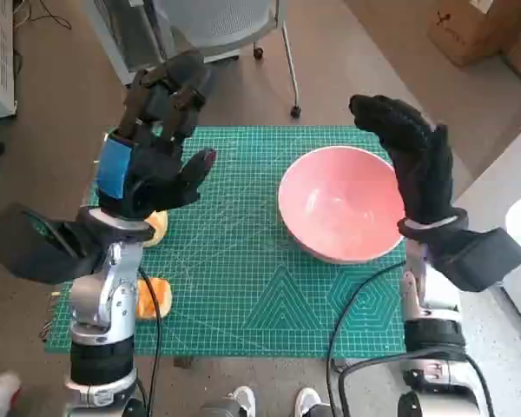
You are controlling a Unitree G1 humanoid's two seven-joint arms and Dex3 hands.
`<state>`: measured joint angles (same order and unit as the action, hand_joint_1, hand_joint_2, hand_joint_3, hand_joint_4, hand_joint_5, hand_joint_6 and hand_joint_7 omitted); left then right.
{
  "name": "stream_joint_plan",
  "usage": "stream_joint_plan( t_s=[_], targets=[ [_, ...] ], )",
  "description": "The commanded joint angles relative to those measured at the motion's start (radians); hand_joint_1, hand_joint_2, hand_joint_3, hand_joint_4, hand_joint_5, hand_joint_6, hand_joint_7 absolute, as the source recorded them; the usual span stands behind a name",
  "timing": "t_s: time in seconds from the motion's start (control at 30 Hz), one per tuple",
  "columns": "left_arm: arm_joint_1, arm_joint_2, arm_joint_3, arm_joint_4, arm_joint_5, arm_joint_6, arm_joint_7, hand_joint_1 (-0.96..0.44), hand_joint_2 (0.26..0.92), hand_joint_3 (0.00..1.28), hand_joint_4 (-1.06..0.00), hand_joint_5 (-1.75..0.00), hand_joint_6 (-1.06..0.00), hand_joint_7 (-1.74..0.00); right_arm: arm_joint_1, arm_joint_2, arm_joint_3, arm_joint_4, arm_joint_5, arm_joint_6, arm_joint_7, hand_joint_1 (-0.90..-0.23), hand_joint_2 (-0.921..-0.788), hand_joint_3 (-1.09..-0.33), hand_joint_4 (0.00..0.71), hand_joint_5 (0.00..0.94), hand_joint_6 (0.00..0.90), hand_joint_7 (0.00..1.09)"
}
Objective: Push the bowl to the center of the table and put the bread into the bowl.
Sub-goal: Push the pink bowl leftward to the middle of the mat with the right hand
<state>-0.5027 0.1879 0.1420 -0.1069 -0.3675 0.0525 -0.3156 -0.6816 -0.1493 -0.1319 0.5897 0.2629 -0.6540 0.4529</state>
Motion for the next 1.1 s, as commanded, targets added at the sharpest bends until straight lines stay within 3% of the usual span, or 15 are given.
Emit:
stream_joint_plan(
  t_s=[0.03, 0.37, 0.7, 1.1],
  targets=[
    [0.009, -0.004, 0.004, -0.018, -0.011, 0.008, 0.004, -0.41, 0.656, 0.62, 0.0, -0.31, 0.0, -0.81, 0.03, 0.003, -0.004, 0.006, 0.008, 0.015, 0.011, -0.541, -0.921, -0.496, 0.2, 0.0, 0.386, 0.0],
    [0.009, 0.001, 0.008, -0.017, -0.013, 0.006, -0.003, -0.39, 0.656, 0.62, 0.0, -0.32, 0.0, -0.78, 0.029, 0.0, -0.008, 0.016, 0.016, 0.012, 0.019, -0.551, -0.921, -0.493, 0.166, 0.0, 0.386, 0.0],
    [0.008, -0.004, 0.006, -0.01, -0.009, -0.001, -0.005, -0.39, 0.656, 0.62, 0.0, -0.31, 0.0, -0.77, 0.03, 0.003, -0.006, 0.012, 0.004, 0.011, 0.012, -0.543, -0.921, -0.494, 0.153, 0.0, 0.383, 0.0],
    [0.01, 0.0, 0.007, -0.011, -0.004, -0.006, -0.007, -0.39, 0.656, 0.62, 0.0, -0.32, 0.0, -0.77, 0.026, -0.006, -0.02, 0.027, 0.018, 0.011, 0.022, -0.55, -0.921, -0.494, 0.153, 0.001, 0.382, 0.0]
  ],
)
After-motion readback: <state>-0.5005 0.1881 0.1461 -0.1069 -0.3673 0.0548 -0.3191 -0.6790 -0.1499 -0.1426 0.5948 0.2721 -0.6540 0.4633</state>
